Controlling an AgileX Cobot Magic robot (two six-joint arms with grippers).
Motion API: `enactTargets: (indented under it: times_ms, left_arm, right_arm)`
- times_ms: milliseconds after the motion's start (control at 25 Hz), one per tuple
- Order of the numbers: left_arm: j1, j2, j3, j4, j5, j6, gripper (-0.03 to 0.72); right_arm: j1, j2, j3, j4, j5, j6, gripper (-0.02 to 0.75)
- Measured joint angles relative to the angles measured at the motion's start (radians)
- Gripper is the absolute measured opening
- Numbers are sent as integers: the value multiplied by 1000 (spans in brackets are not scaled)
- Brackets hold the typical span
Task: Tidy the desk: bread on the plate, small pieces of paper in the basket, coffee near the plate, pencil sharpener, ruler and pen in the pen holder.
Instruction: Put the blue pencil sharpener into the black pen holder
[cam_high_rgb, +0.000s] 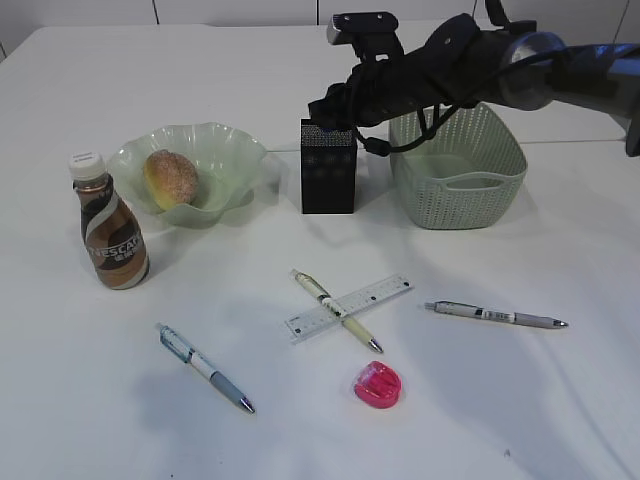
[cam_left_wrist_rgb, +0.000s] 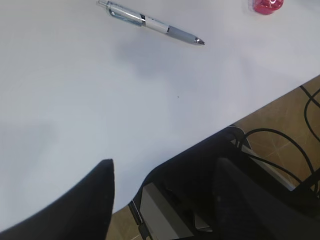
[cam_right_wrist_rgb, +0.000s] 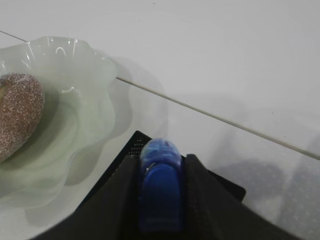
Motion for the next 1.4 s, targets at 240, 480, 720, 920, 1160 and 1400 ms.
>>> enactTargets:
  times_ms: [240, 480, 720, 920, 1160, 1400]
  left_arm:
    - [0, 0, 0, 0, 0, 0, 442]
    - [0, 0, 0, 0, 0, 0, 442]
    - [0, 0, 0, 0, 0, 0, 442]
    - [0, 0, 0, 1, 0, 0, 442]
    - [0, 0, 0, 4, 0, 0, 442]
    - [0, 0, 0, 4, 0, 0, 442]
  right_arm:
    - [-2, 0, 0, 0, 0, -4, 469]
    - [-2, 0, 0, 0, 13, -4, 492]
    - [-4, -12, -2, -53, 160, -4, 492]
    - [-4, -104, -20, -189, 383, -1, 492]
    - [-4, -183, -23, -237, 600, 59, 492]
    - [-4, -227, -23, -335, 765, 185, 492]
